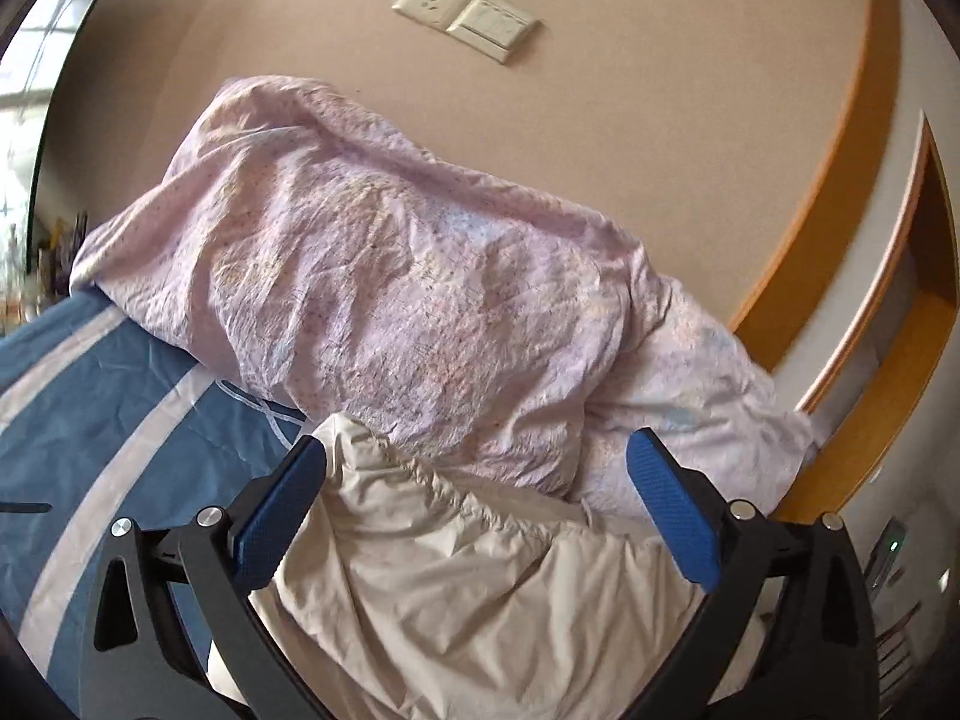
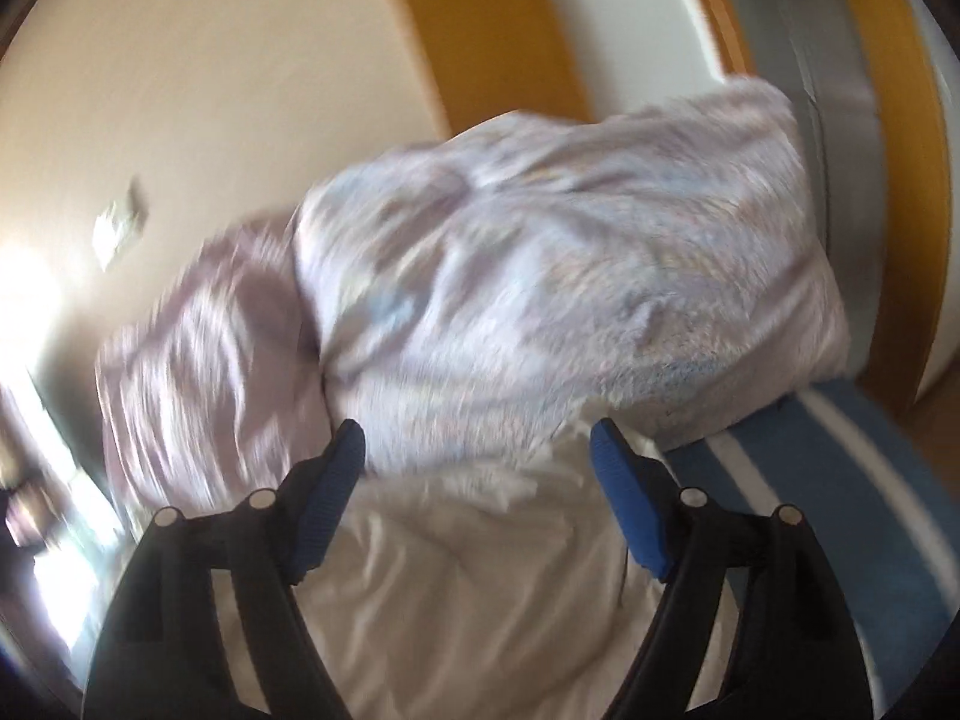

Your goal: Fold large clothes

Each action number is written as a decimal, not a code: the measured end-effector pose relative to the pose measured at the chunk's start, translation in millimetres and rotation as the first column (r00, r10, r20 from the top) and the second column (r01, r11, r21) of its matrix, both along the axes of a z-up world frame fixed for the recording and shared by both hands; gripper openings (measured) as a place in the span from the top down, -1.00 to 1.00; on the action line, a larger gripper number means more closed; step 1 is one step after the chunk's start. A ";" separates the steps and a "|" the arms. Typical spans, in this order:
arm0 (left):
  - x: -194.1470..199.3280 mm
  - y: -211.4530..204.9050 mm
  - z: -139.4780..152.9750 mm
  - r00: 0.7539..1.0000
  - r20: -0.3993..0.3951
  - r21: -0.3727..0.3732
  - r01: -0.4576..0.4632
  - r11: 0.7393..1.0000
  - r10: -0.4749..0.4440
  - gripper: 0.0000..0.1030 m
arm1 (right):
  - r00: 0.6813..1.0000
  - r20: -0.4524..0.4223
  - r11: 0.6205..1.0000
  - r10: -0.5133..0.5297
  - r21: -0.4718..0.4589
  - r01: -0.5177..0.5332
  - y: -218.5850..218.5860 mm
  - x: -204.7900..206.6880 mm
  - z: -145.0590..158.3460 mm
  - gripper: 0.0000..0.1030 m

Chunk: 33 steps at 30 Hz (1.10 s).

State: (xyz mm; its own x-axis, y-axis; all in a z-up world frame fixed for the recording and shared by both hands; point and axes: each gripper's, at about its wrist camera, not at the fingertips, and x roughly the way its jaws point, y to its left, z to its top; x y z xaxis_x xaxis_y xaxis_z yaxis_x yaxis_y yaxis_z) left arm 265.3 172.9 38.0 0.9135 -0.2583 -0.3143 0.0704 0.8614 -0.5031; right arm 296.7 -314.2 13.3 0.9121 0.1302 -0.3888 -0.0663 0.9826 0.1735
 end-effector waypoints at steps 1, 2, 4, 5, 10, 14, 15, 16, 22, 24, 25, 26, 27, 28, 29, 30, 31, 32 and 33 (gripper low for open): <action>-4.4 -11.1 -4.5 1.000 0.001 0.047 0.010 0.999 -0.010 -0.96 | 1.000 -0.002 0.998 0.012 -0.056 -0.012 10.5 -5.1 -6.3 -0.49; -6.3 -21.4 -8.5 1.000 -0.004 0.088 0.019 0.996 -0.019 -0.96 | 1.000 -0.014 0.995 0.024 -0.092 -0.025 18.6 -7.7 -12.0 -0.49; -5.1 -38.0 -16.1 0.999 -0.012 0.157 0.034 0.987 -0.033 -0.96 | 0.998 -0.053 0.991 0.029 -0.126 -0.036 28.1 -5.1 -19.9 -0.47; -1.8 -45.0 -19.8 0.999 -0.024 0.184 0.037 0.982 -0.033 -0.96 | 0.997 -0.071 0.990 0.034 -0.133 -0.043 31.4 -2.1 -23.8 -0.47; 16.0 -61.8 -41.5 0.997 -0.074 0.239 0.026 0.971 -0.008 -0.96 | 0.986 -0.169 0.976 0.002 -0.214 -0.039 50.0 17.2 -47.7 -0.47; 35.1 -67.4 -63.6 0.990 -0.139 0.282 0.002 0.960 0.039 -0.96 | 0.969 -0.242 0.971 -0.044 -0.239 -0.016 54.2 39.8 -68.4 -0.47; 40.0 -67.1 -67.6 0.986 -0.157 0.287 -0.009 0.958 0.057 -0.96 | 0.966 -0.254 0.971 -0.053 -0.238 -0.009 54.2 45.4 -71.0 -0.47; 45.7 -66.2 -71.0 0.982 -0.173 0.287 -0.019 0.958 0.071 -0.96 | 0.962 -0.264 0.972 -0.063 -0.236 -0.001 54.5 50.7 -73.3 -0.47; 70.5 -61.7 -79.2 0.968 -0.213 0.292 -0.066 0.954 0.132 -0.97 | 0.943 -0.315 0.967 -0.106 -0.255 0.024 56.8 78.9 -85.3 -0.53; 75.7 -61.5 -82.8 0.964 -0.225 0.292 -0.069 0.954 0.139 -0.97 | 0.939 -0.324 0.967 -0.114 -0.251 0.031 55.8 84.1 -89.7 -0.56; 77.9 -61.7 -84.8 0.963 -0.229 0.293 -0.072 0.954 0.143 -0.97 | 0.938 -0.326 0.968 -0.115 -0.251 0.032 55.7 85.9 -91.3 -0.58; 79.8 -61.6 -87.0 0.961 -0.233 0.293 -0.076 0.953 0.148 -0.97 | 0.938 -0.326 0.968 -0.116 -0.249 0.033 55.5 87.0 -93.1 -0.59; 81.6 -61.8 -88.4 0.960 -0.235 0.294 -0.078 0.953 0.151 -0.97 | 0.938 -0.326 0.968 -0.117 -0.248 0.034 54.8 88.4 -94.9 -0.60; 83.3 -62.5 -90.2 0.959 -0.239 0.297 -0.078 0.952 0.153 -0.97 | 0.939 -0.325 0.969 -0.117 -0.244 0.036 54.1 89.5 -96.6 -0.61; 85.0 -63.1 -91.8 0.958 -0.243 0.300 -0.078 0.951 0.155 -0.97 | 0.939 -0.325 0.970 -0.116 -0.240 0.037 53.8 90.4 -98.1 -0.62; 87.2 -63.0 -93.3 0.956 -0.247 0.300 -0.077 0.951 0.156 -0.97 | 0.938 -0.325 0.970 -0.116 -0.239 0.037 53.4 91.2 -99.9 -0.62; 89.1 -62.9 -95.0 0.955 -0.253 0.301 -0.076 0.950 0.156 -0.97 | 0.939 -0.325 0.971 -0.115 -0.235 0.038 53.0 92.3 -101.9 -0.63; 91.1 -63.2 -96.5 0.953 -0.260 0.302 -0.073 0.950 0.156 -0.97 | 0.939 -0.324 0.972 -0.114 -0.230 0.039 52.5 92.7 -103.7 -0.63; 93.7 -63.5 -98.0 0.951 -0.267 0.304 -0.070 0.950 0.155 -0.97 | 0.939 -0.324 0.973 -0.113 -0.226 0.039 51.9 93.2 -105.3 -0.64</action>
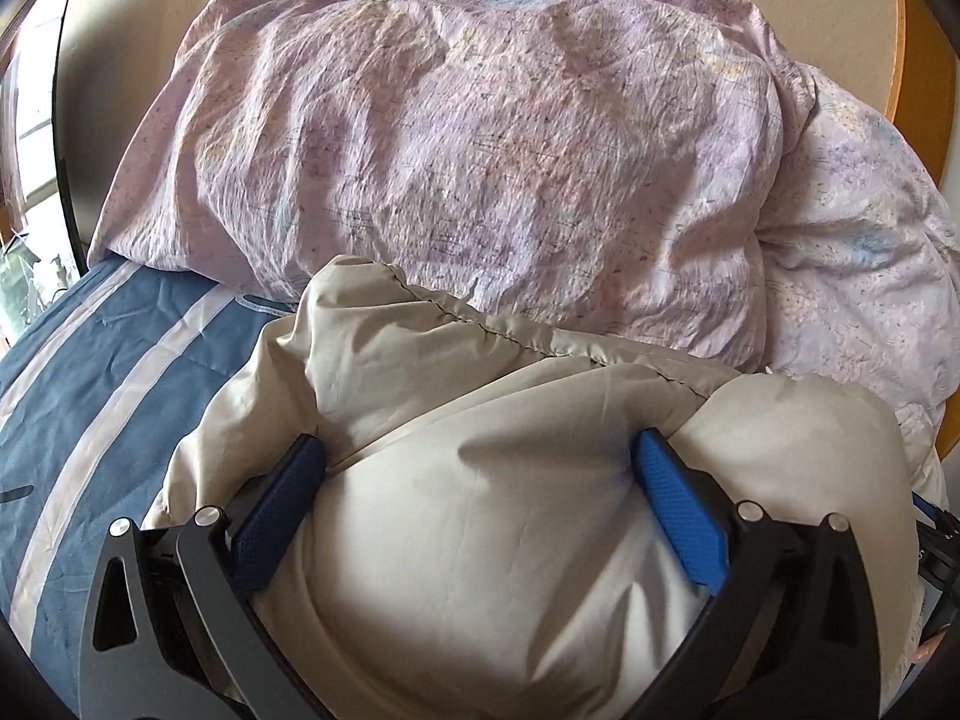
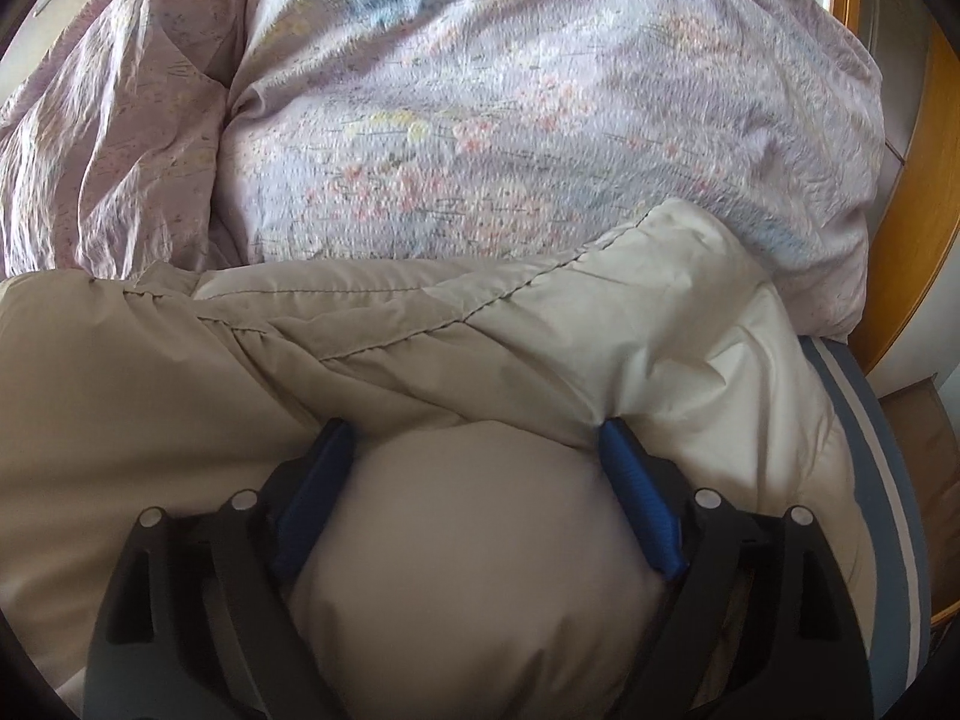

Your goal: Fold large clothes

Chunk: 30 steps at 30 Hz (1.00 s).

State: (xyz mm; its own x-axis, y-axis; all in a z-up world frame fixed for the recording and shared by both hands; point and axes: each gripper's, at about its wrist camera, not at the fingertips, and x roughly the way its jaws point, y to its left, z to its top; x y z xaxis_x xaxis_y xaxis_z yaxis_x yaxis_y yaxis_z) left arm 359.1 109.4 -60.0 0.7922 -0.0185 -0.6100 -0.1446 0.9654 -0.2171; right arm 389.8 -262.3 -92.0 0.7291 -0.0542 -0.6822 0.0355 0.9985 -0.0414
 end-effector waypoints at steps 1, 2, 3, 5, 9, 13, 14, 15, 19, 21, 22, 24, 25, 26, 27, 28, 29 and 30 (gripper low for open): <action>2.6 -0.6 -1.3 1.000 -0.008 0.003 0.002 1.000 -0.002 -0.97 | 1.000 -0.001 1.000 0.000 0.005 0.000 -0.8 0.5 -1.7 -0.64; 5.5 -1.8 -2.7 1.000 -0.017 0.009 0.004 1.000 -0.004 -0.97 | 1.000 -0.001 1.000 -0.001 0.010 0.001 -2.2 1.4 -3.2 -0.65; 7.5 -2.9 -3.5 1.000 -0.023 0.014 0.005 1.000 -0.005 -0.97 | 1.000 0.000 1.000 -0.001 0.015 0.001 -3.2 2.1 -4.7 -0.65; 12.0 -4.8 -5.3 0.999 -0.036 0.022 0.006 1.000 -0.005 -0.97 | 1.000 0.001 1.000 -0.006 0.022 0.006 -4.5 4.2 -6.8 -0.66; 17.7 -5.9 -8.6 0.999 -0.049 0.030 0.003 1.000 -0.002 -0.97 | 1.000 0.005 1.000 -0.020 0.021 0.019 -6.0 3.6 -9.6 -0.68; 10.5 -3.3 -5.7 0.999 -0.051 0.038 0.006 0.999 -0.004 -0.97 | 0.999 0.004 0.999 -0.032 0.035 0.032 -13.0 -3.9 -0.8 -0.67; 6.0 -2.2 -3.6 0.999 -0.050 0.039 0.007 0.999 -0.006 -0.97 | 0.999 0.014 0.998 -0.044 0.055 0.043 -18.1 -11.2 4.5 -0.66; -2.0 0.4 -0.7 0.999 -0.045 0.039 0.007 0.999 -0.005 -0.97 | 0.998 0.021 0.996 -0.052 0.078 0.050 -24.1 -15.8 10.0 -0.65; -26.7 13.0 8.2 1.000 -0.015 0.031 -0.010 0.999 0.011 -0.97 | 0.996 0.028 0.983 -0.079 0.170 0.073 -46.7 -38.7 22.0 -0.65; -26.7 17.4 4.8 1.000 -0.014 0.046 -0.021 0.999 0.021 -0.97 | 0.996 -0.023 0.984 -0.086 0.153 0.088 -50.9 -33.0 12.3 -0.65; -23.7 18.8 0.6 0.999 -0.024 0.056 -0.029 0.998 0.031 -0.97 | 0.996 -0.037 0.988 -0.078 0.133 0.083 -49.1 -29.8 6.3 -0.67; -16.2 21.6 -8.4 0.999 -0.047 0.047 -0.021 0.999 0.023 -0.97 | 0.997 -0.043 0.992 -0.063 0.103 0.067 -42.1 -29.9 1.5 -0.72; -17.6 23.6 -8.0 0.999 -0.048 0.036 -0.025 0.999 0.027 -0.97 | 0.996 -0.051 0.989 -0.072 0.124 0.078 -44.4 -32.1 4.7 -0.71; -21.3 25.2 -4.7 0.998 -0.050 0.028 -0.025 0.999 0.026 -0.97 | 0.996 -0.045 0.982 -0.082 0.165 0.089 -50.2 -38.5 10.7 -0.62; -26.1 27.4 -1.4 0.998 -0.052 0.017 -0.016 1.000 0.017 -0.97 | 0.995 -0.028 0.974 -0.091 0.205 0.095 -56.7 -46.4 16.7 -0.60; -33.9 31.2 2.9 0.999 -0.046 -0.005 -0.002 1.000 0.002 -0.97 | 0.994 -0.006 0.963 -0.108 0.249 0.106 -65.2 -58.7 24.0 -0.60; -42.7 37.2 7.1 0.999 -0.036 -0.033 0.007 0.999 -0.008 -0.97 | 0.991 0.012 0.947 -0.133 0.295 0.124 -75.8 -74.0 31.2 -0.63; -55.3 46.1 12.0 1.000 -0.021 -0.074 0.014 0.997 -0.015 -0.97 | 0.988 0.024 0.933 -0.152 0.335 0.135 -84.6 -86.8 36.4 -0.63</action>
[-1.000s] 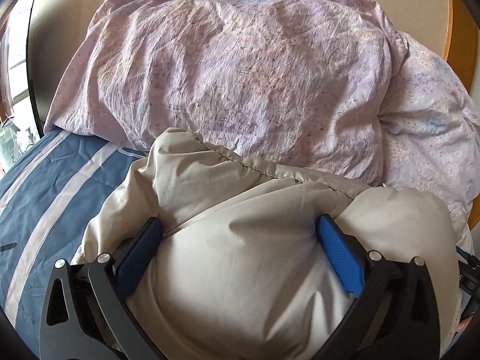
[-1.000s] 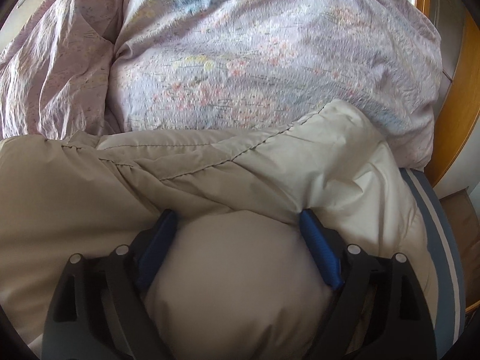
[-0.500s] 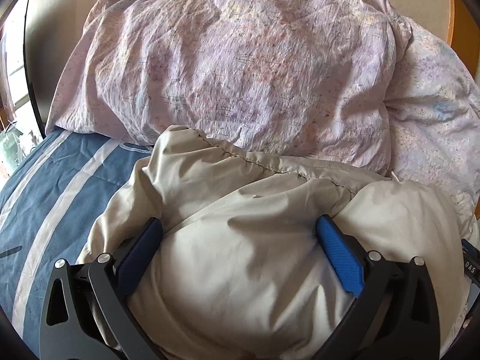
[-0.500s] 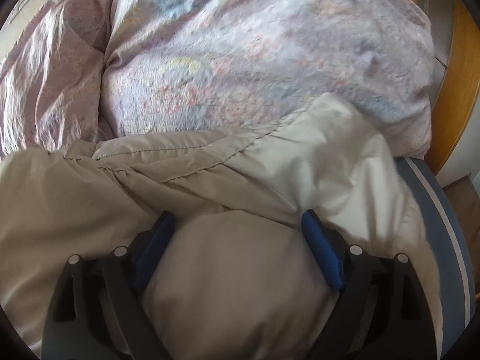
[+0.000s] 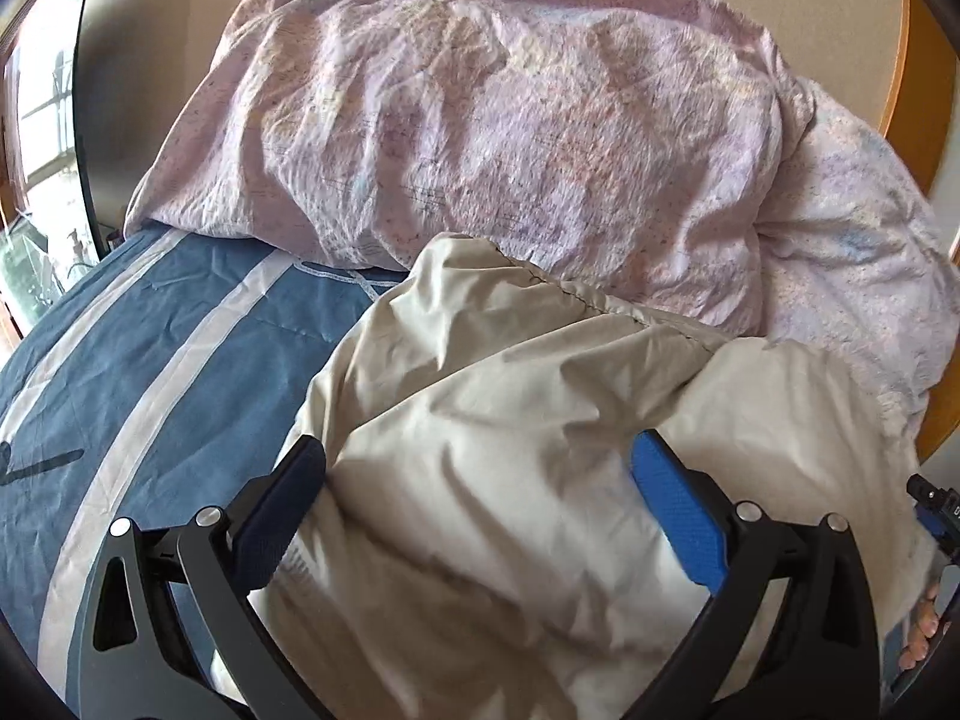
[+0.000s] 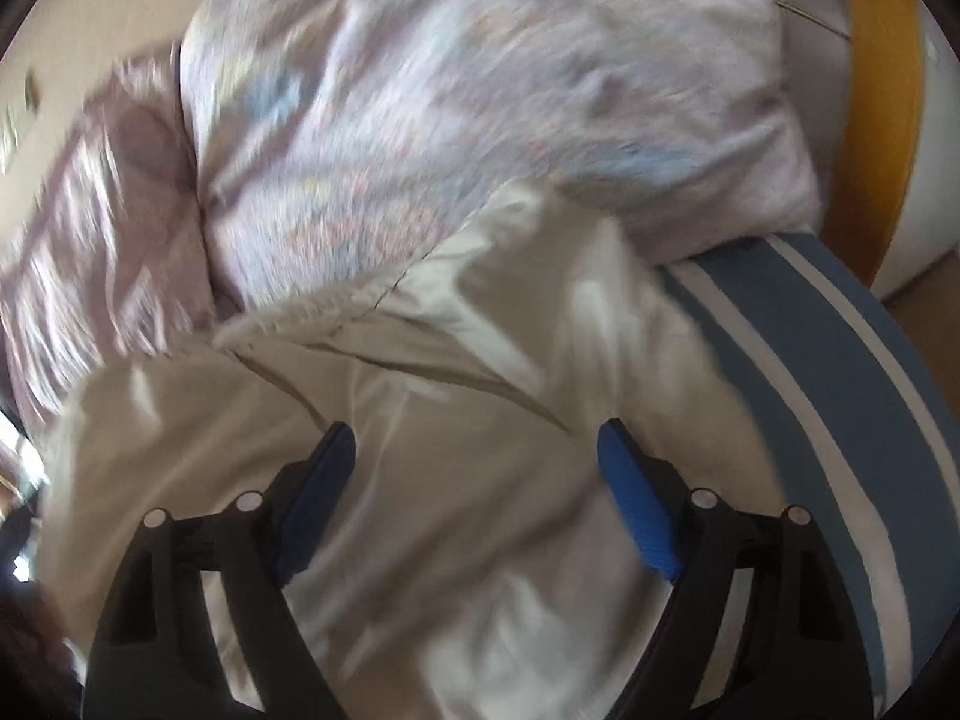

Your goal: Fold large clothes

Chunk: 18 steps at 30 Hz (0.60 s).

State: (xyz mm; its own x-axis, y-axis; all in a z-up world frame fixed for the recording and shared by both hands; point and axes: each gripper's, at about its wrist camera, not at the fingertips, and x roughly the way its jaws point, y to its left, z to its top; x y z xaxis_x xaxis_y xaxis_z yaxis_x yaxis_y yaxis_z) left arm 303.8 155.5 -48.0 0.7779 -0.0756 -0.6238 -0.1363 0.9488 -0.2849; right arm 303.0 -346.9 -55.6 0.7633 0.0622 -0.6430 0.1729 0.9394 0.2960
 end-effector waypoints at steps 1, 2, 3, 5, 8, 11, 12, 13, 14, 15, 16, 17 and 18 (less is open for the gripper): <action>-13.5 9.8 2.6 1.000 0.008 -0.043 -0.004 0.999 0.004 -0.97 | 1.000 0.012 0.998 -0.028 0.057 0.028 -13.6 -17.6 3.9 -0.64; -24.4 18.4 2.7 1.000 0.007 -0.083 -0.010 0.996 0.011 -0.97 | 0.998 0.018 0.991 -0.061 0.118 0.059 -27.9 -35.0 5.3 -0.65; -37.7 30.1 1.4 1.000 0.004 -0.142 -0.013 0.990 0.014 -0.97 | 0.996 0.016 0.984 -0.083 0.162 0.079 -38.4 -45.2 7.1 -0.67; -60.4 50.2 -7.3 0.999 -0.024 -0.260 -0.029 0.965 0.023 -0.97 | 0.993 -0.015 0.956 -0.116 0.271 0.115 -57.3 -69.8 -2.0 -0.68; -81.2 65.2 -25.7 0.996 -0.088 -0.384 -0.063 0.921 0.032 -0.97 | 0.991 -0.087 0.907 -0.102 0.402 0.129 -64.9 -77.9 -21.1 -0.68; -95.7 71.2 -47.7 0.987 -0.148 -0.499 -0.128 0.857 0.061 -0.97 | 0.986 -0.158 0.828 -0.053 0.544 0.132 -62.1 -71.5 -48.4 -0.68; -97.8 72.7 -54.9 0.985 -0.163 -0.538 -0.142 0.831 0.062 -0.94 | 0.985 -0.166 0.809 -0.043 0.574 0.131 -57.1 -71.1 -52.9 -0.68; -101.5 72.6 -59.7 0.983 -0.175 -0.568 -0.153 0.808 0.063 -0.91 | 0.986 -0.164 0.782 -0.031 0.610 0.126 -54.4 -68.8 -57.5 -0.68; -103.1 71.6 -64.5 0.980 -0.185 -0.595 -0.167 0.786 0.069 -0.90 | 0.988 -0.155 0.761 -0.024 0.638 0.119 -52.6 -65.9 -61.2 -0.68; -103.2 69.5 -68.5 0.980 -0.188 -0.625 -0.176 0.761 0.072 -0.89 | 0.988 -0.153 0.752 -0.027 0.647 0.121 -50.8 -63.5 -62.8 -0.68; -102.2 66.4 -70.1 0.980 -0.188 -0.643 -0.176 0.746 0.069 -0.87 | 0.987 -0.156 0.746 -0.040 0.653 0.133 -50.0 -61.7 -64.8 -0.68; -100.2 62.7 -70.9 0.980 -0.186 -0.657 -0.175 0.733 0.067 -0.86 | 0.985 -0.167 0.739 -0.051 0.657 0.150 -49.2 -60.0 -67.6 -0.68; -98.3 59.6 -71.0 0.981 -0.183 -0.664 -0.176 0.727 0.070 -0.85 | 0.983 -0.176 0.731 -0.056 0.664 0.160 -48.7 -58.6 -70.1 -0.68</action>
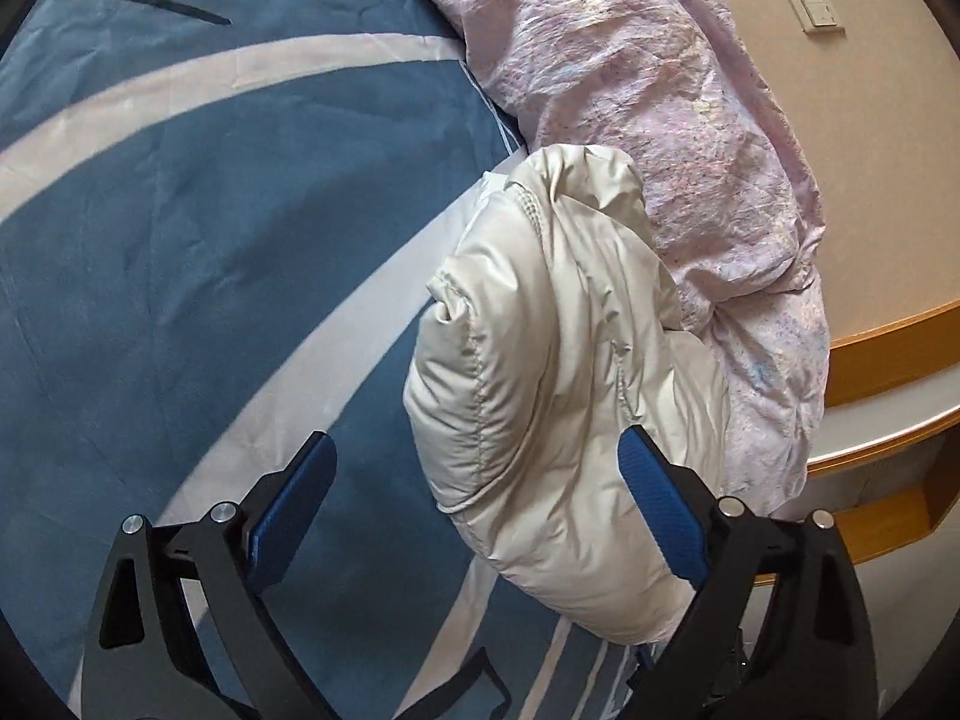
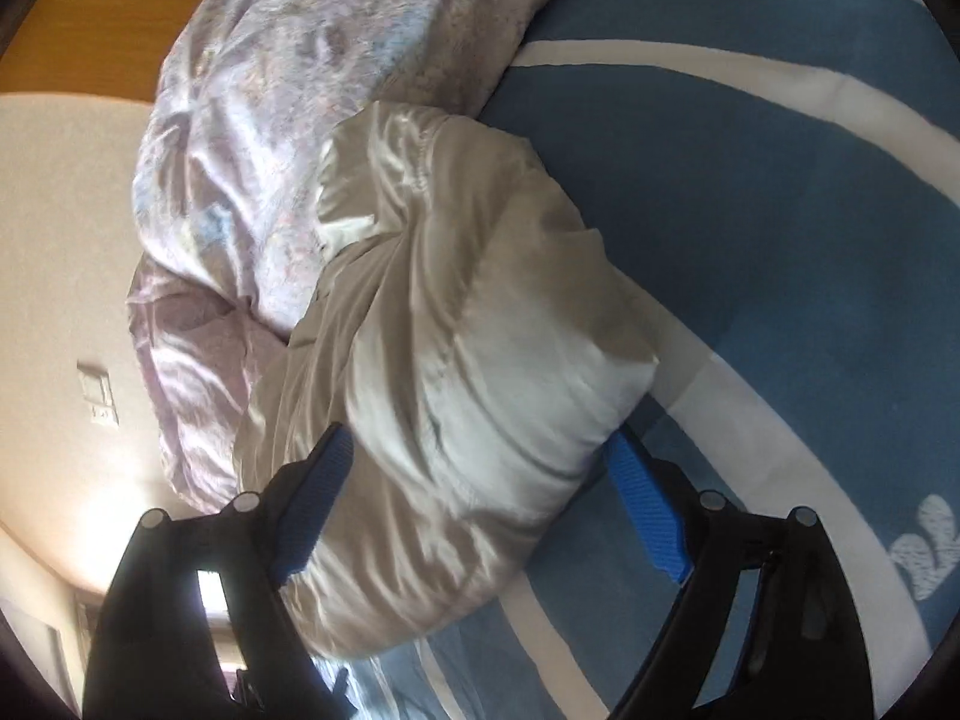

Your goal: Fold large clothes

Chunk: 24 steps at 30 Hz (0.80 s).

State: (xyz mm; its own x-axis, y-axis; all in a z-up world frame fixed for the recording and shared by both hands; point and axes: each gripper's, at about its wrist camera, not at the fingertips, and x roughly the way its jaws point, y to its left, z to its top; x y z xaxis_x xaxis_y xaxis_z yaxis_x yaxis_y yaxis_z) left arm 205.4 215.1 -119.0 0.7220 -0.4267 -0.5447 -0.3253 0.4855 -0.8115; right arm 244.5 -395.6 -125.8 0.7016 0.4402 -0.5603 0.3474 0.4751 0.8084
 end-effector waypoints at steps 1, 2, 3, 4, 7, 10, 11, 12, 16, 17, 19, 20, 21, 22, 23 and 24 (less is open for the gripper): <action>2.0 -3.5 0.0 1.000 0.004 -0.007 -0.007 1.000 0.008 -0.84 | 1.000 -0.006 1.000 -0.007 0.015 0.007 0.3 1.6 -2.8 -0.68; 5.0 -6.7 0.1 1.000 0.005 -0.011 -0.012 1.000 0.012 -0.83 | 1.000 -0.014 1.000 -0.015 0.026 0.016 0.9 3.3 -6.1 -0.67; 8.2 -8.6 -0.2 1.000 0.003 -0.013 -0.016 1.000 0.016 -0.78 | 1.000 -0.011 0.999 -0.021 0.035 0.021 0.8 3.9 -8.1 -0.67; 11.0 -11.1 -1.4 1.000 -0.005 -0.017 -0.022 1.000 0.022 -0.75 | 1.000 -0.005 0.999 -0.025 0.040 0.025 1.6 5.3 -9.5 -0.67; 19.3 -18.0 -8.0 0.999 -0.025 -0.040 -0.031 0.999 0.030 -0.60 | 0.999 0.003 0.999 -0.033 0.039 0.032 2.7 12.0 -11.3 -0.65; 25.2 -21.4 -11.5 0.998 -0.021 -0.055 -0.052 0.997 0.051 -0.43 | 0.999 0.015 0.998 -0.043 0.039 0.042 2.0 13.1 -13.9 -0.50; 26.4 -20.7 -13.2 0.998 -0.022 -0.063 -0.065 0.996 0.064 -0.38 | 0.999 0.019 0.999 -0.047 0.028 0.047 2.9 13.9 -13.5 -0.39; 26.8 -19.2 -15.1 0.997 -0.021 -0.077 -0.080 0.994 0.079 -0.30 | 0.998 0.028 0.999 -0.048 0.021 0.048 3.5 14.4 -12.8 -0.33; 27.6 -12.4 -18.6 0.994 0.011 -0.156 -0.103 0.982 0.106 0.30 | 0.996 0.086 0.999 -0.039 -0.020 0.041 6.3 12.0 -1.0 0.22; 27.1 -11.7 -15.5 0.994 0.025 -0.160 -0.099 0.982 0.104 0.37 | 0.994 0.105 0.999 -0.034 -0.030 0.037 7.6 10.5 3.8 0.32; 25.2 -10.0 -7.5 0.994 0.055 -0.158 -0.088 0.983 0.097 0.53 | 0.991 0.132 0.999 -0.029 -0.040 0.034 9.2 7.4 11.7 0.41; 23.4 -8.8 -2.9 0.993 0.069 -0.156 -0.084 0.984 0.096 0.55 | 0.989 0.143 0.999 -0.024 -0.044 0.031 9.8 5.9 15.5 0.45; 21.2 -7.6 0.3 0.992 0.081 -0.155 -0.082 0.985 0.095 0.57 | 0.988 0.156 0.999 -0.018 -0.047 0.026 10.4 2.4 19.5 0.46; 18.4 -6.4 4.4 0.991 0.093 -0.152 -0.081 0.985 0.096 0.58 | 0.986 0.167 0.999 -0.012 -0.046 0.020 11.2 -1.8 23.1 0.48; 14.4 -4.1 8.9 0.990 0.104 -0.148 -0.080 0.986 0.096 0.58 | 0.984 0.177 0.999 -0.004 -0.044 0.012 12.2 -6.1 26.7 0.48; 10.5 -2.4 11.5 0.989 0.112 -0.148 -0.079 0.986 0.096 0.59 | 0.983 0.183 0.999 0.003 -0.043 0.005 13.1 -9.8 29.3 0.49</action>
State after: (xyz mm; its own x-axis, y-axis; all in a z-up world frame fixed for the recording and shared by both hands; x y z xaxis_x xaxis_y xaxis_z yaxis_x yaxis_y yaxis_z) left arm 215.9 212.7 -107.5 0.8155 -0.4262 -0.3914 -0.2592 0.3357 -0.9056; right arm 234.7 -382.5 -96.5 0.7945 0.4180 -0.4405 0.1955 0.5108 0.8372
